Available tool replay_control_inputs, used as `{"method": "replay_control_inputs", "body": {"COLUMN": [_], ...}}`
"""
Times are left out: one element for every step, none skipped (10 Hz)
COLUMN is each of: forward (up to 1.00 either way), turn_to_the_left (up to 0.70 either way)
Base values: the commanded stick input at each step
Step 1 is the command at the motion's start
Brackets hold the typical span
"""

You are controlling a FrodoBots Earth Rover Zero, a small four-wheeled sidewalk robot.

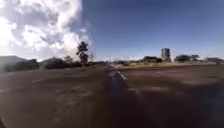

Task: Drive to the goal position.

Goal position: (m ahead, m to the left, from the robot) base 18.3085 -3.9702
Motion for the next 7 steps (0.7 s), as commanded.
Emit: {"method": "replay_control_inputs", "body": {"forward": [0.5, 0.5, 0.5, 0.5, 0.5, 0.5, 0.5], "turn_to_the_left": [0.0, 0.0, 0.0, -0.47, -0.48, -0.46, -0.23]}}
